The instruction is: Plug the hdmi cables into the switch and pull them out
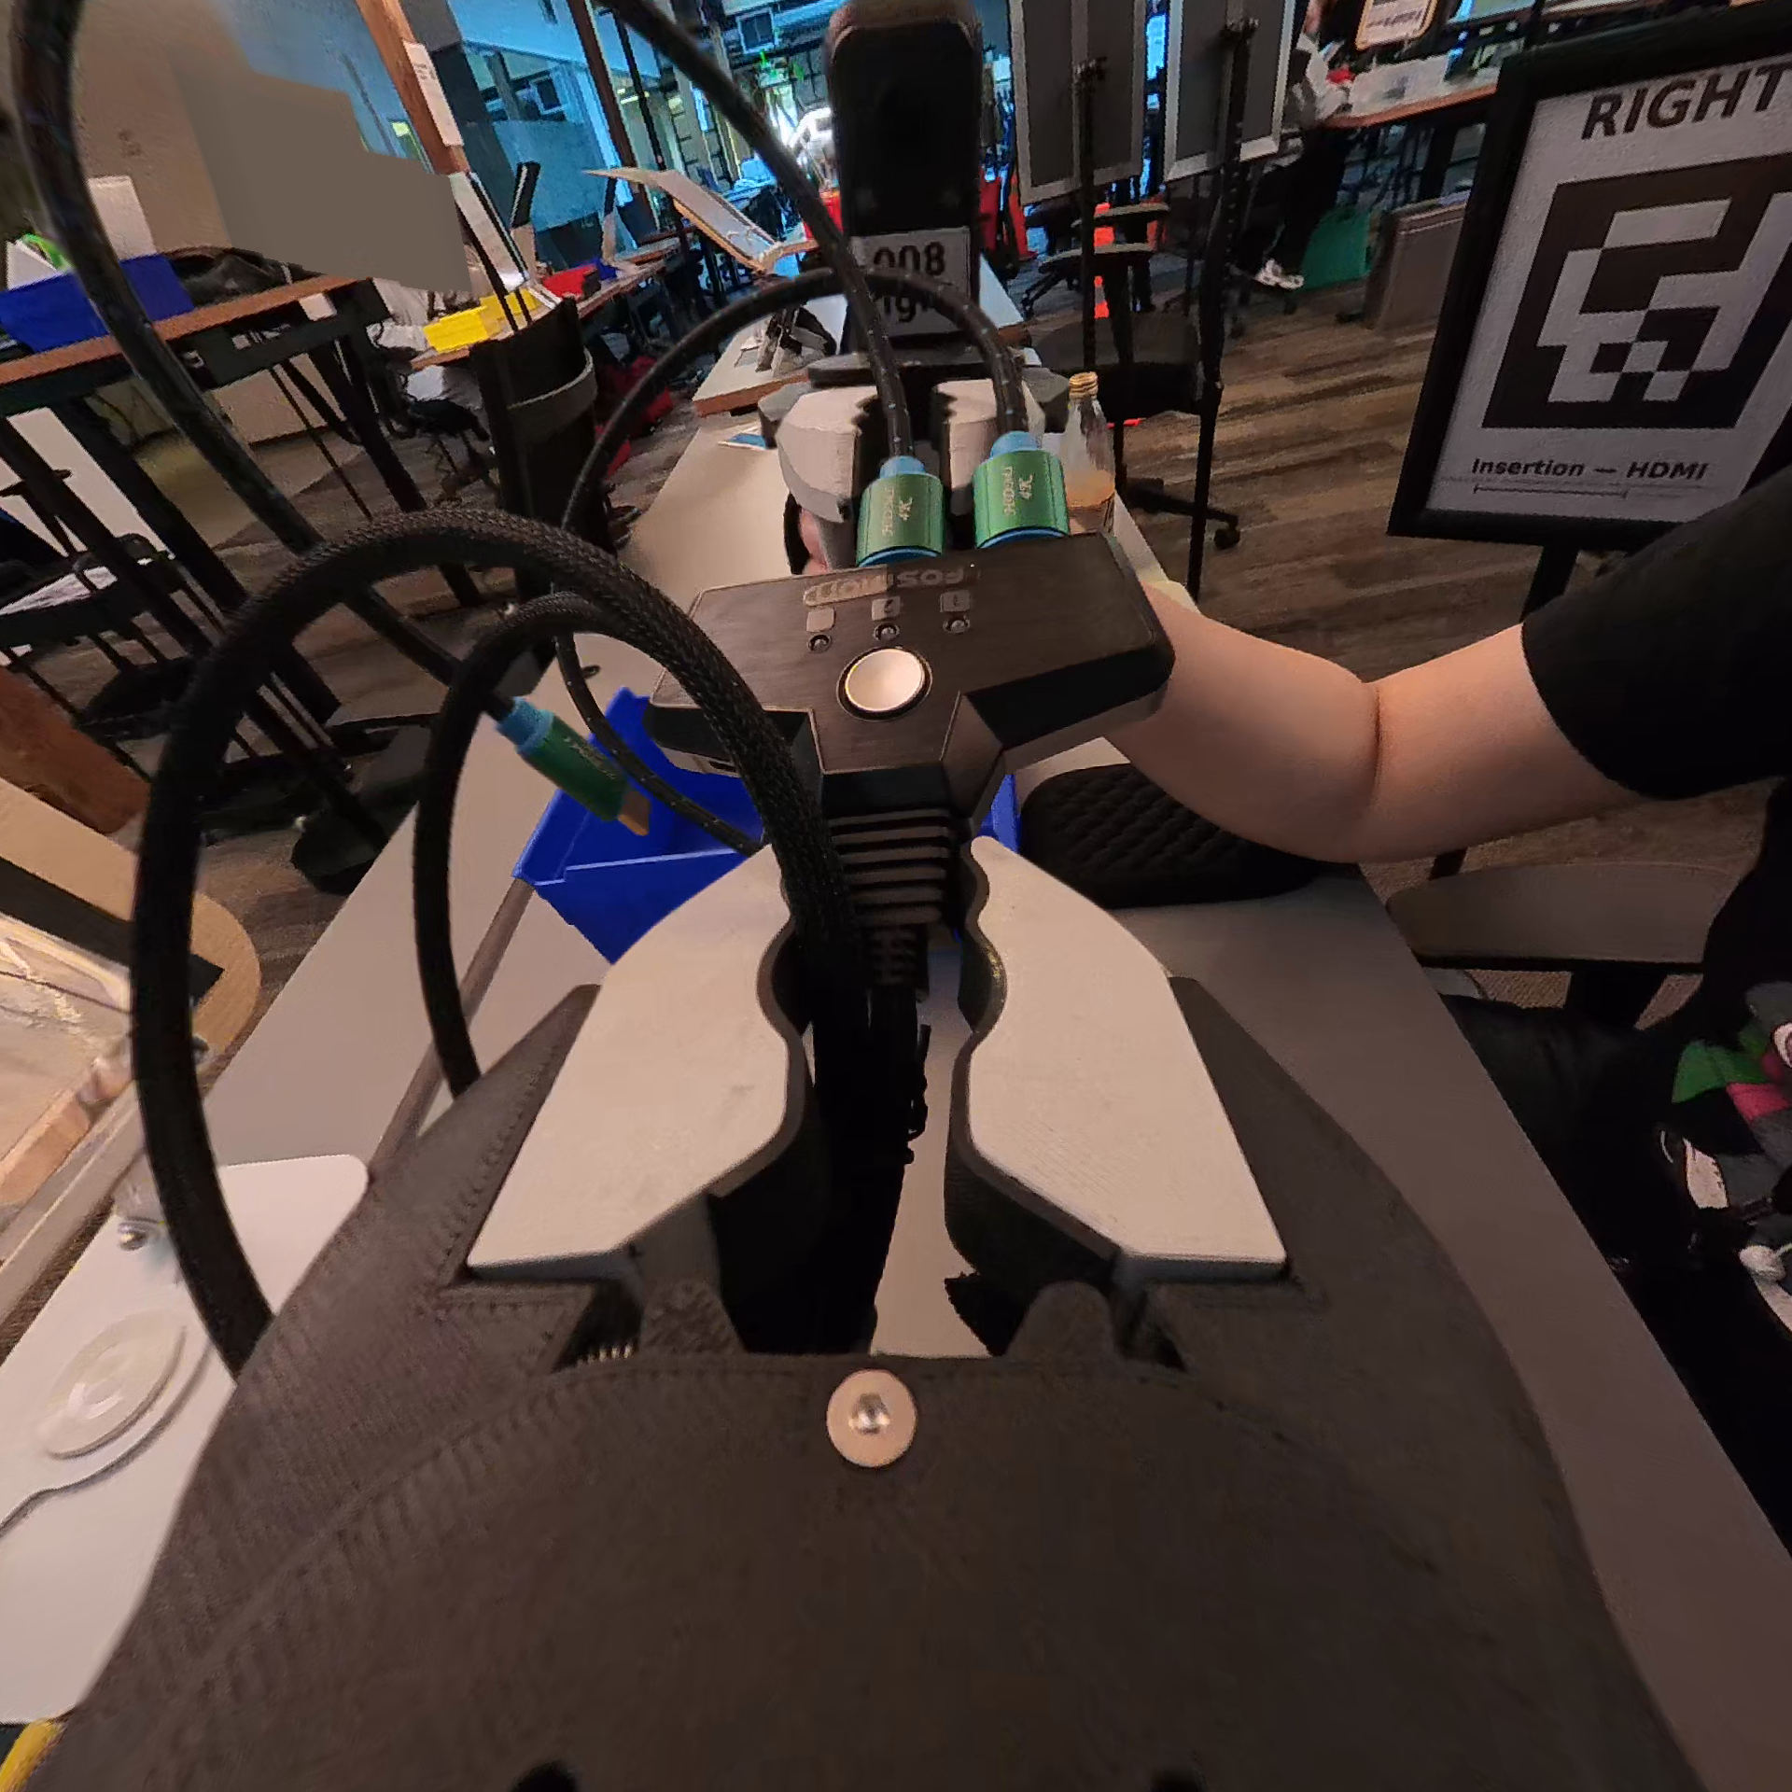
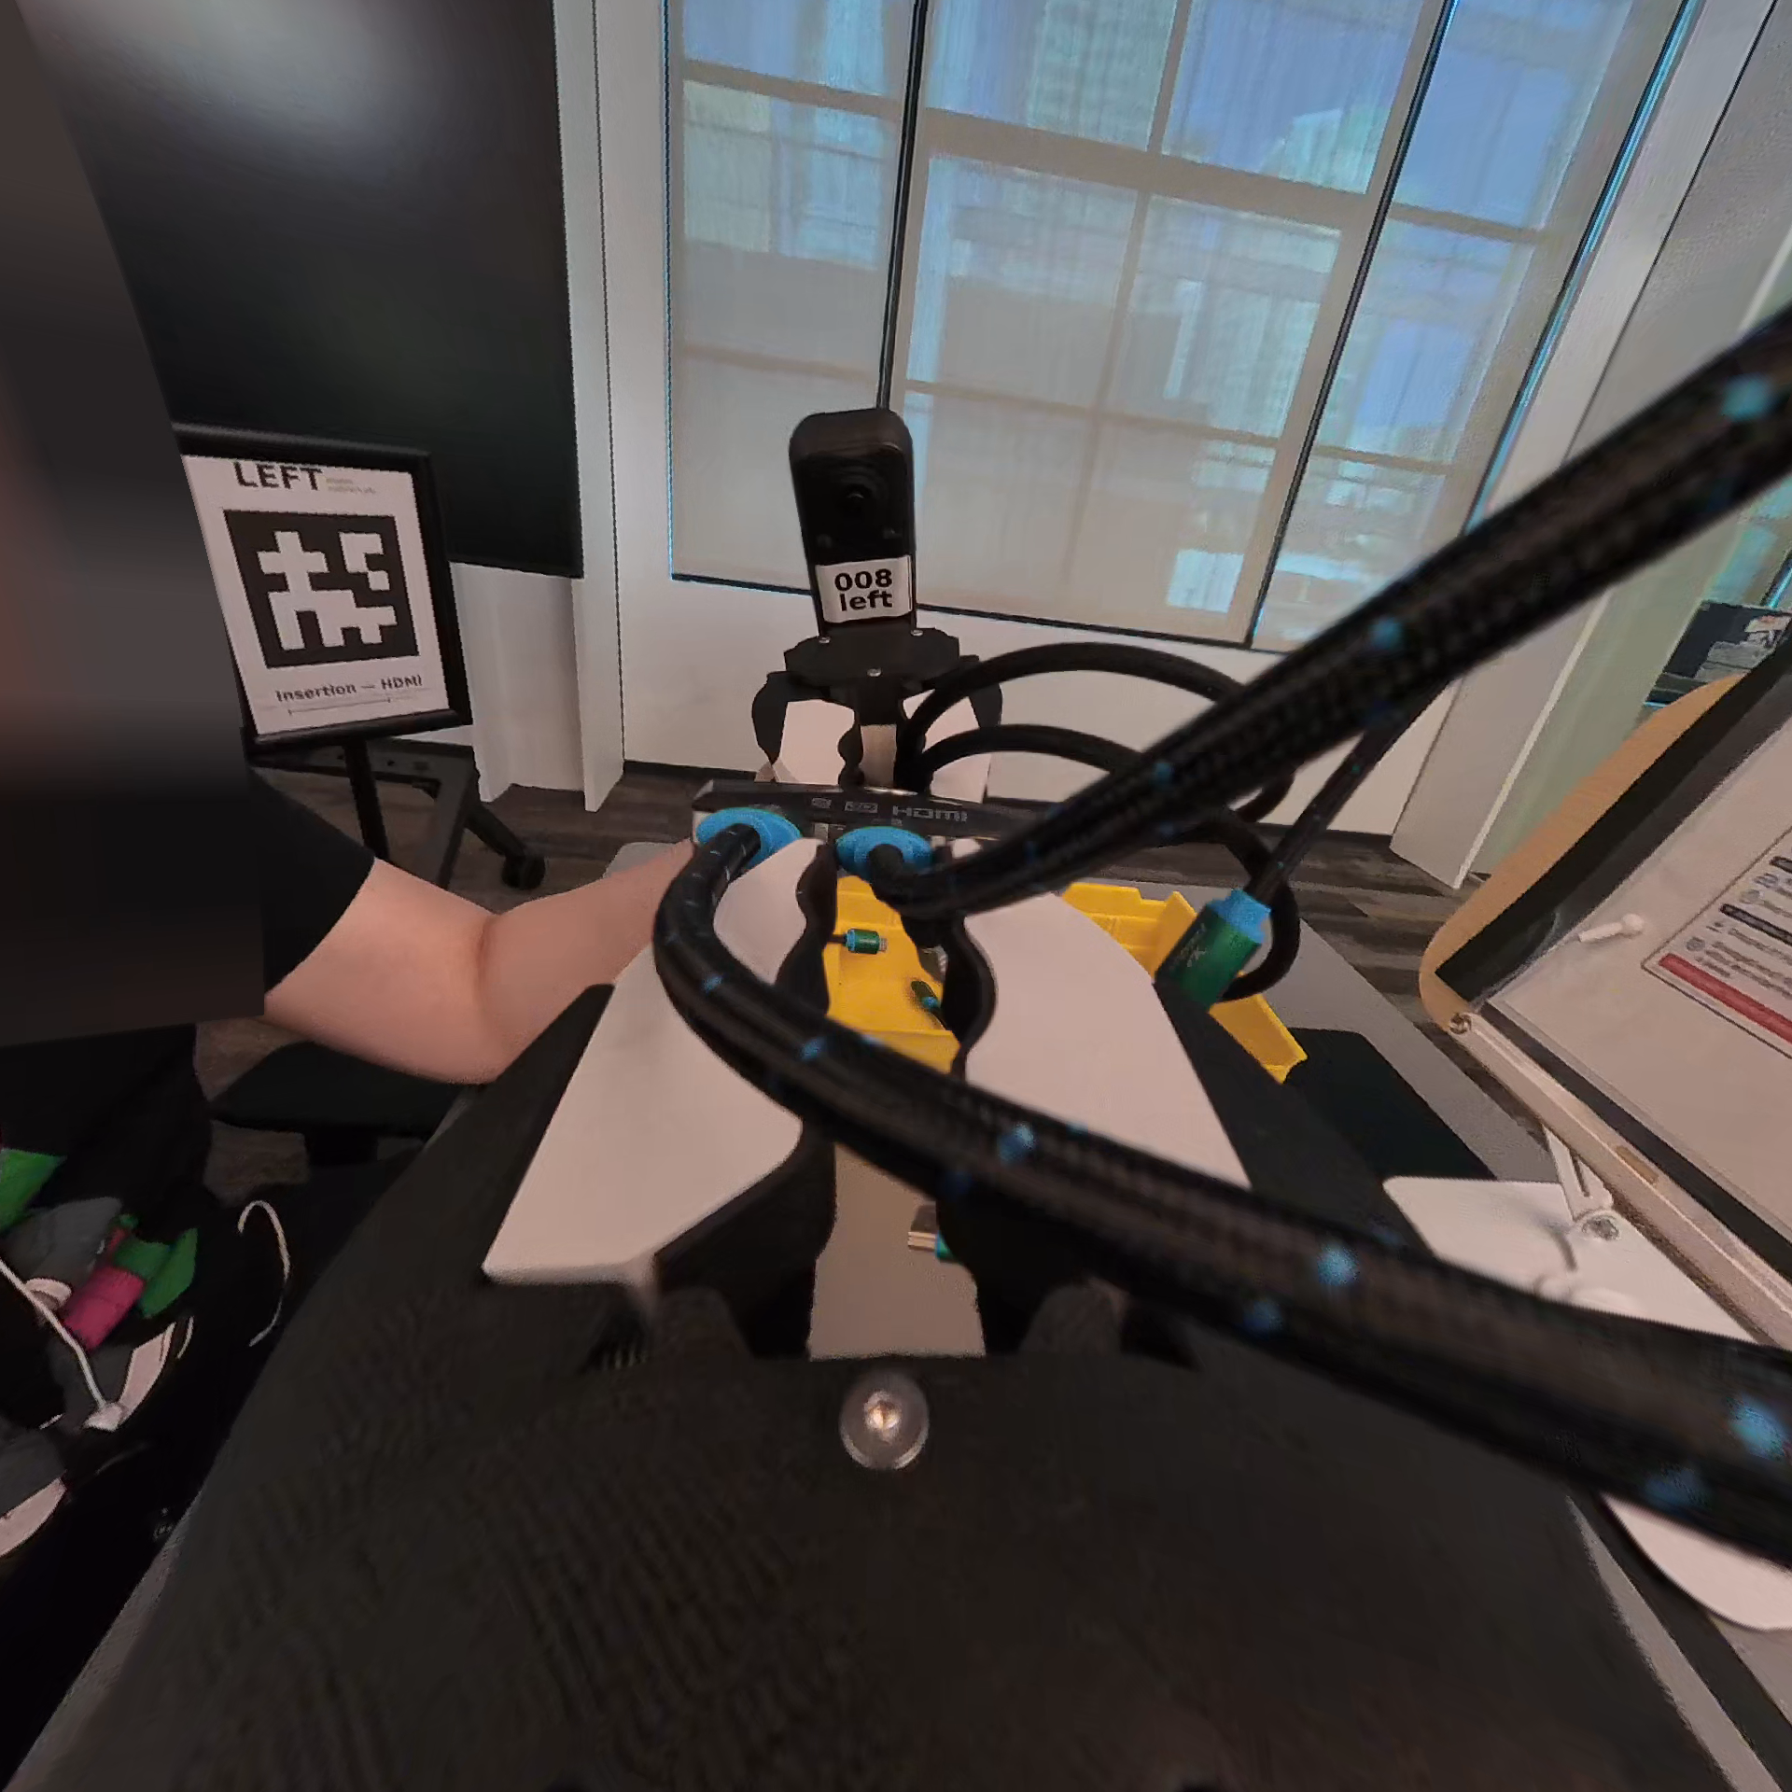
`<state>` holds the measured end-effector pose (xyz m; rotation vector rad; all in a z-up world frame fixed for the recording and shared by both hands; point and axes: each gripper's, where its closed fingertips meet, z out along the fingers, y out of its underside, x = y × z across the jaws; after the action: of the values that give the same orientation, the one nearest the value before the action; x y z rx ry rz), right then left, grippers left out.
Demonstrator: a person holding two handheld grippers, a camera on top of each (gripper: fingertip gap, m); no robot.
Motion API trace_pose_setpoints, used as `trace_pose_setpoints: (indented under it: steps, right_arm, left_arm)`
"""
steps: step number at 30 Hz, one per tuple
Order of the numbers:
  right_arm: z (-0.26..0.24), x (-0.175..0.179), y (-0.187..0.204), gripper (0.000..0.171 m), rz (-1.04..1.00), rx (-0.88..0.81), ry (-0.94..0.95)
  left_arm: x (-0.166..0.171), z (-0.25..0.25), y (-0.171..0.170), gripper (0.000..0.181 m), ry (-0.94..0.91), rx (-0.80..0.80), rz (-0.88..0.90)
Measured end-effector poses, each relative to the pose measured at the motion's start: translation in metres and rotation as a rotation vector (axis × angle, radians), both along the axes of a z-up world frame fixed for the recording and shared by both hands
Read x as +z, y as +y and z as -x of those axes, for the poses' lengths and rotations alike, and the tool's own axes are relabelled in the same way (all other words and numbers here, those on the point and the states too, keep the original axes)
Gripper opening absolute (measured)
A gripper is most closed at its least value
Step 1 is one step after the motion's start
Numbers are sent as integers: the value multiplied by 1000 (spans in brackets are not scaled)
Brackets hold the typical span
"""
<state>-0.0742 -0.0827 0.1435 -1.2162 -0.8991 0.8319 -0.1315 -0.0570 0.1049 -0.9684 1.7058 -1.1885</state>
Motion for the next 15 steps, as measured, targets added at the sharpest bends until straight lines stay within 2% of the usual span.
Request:
trace_pose_setpoints:
  steps: [1,11,15]
  right_arm:
    - [0,0,0,21,8,-8,-6]
    - [-6,3,2,20,-30,-76,-36]
    - [-22,-7,20,20,-136,-238,-121]
  left_arm:
    - [0,0,0,24,1,-2,7]
    - [1,-7,2,24,-15,20,-9]
    - [5,-6,17,29,-45,110,-36]
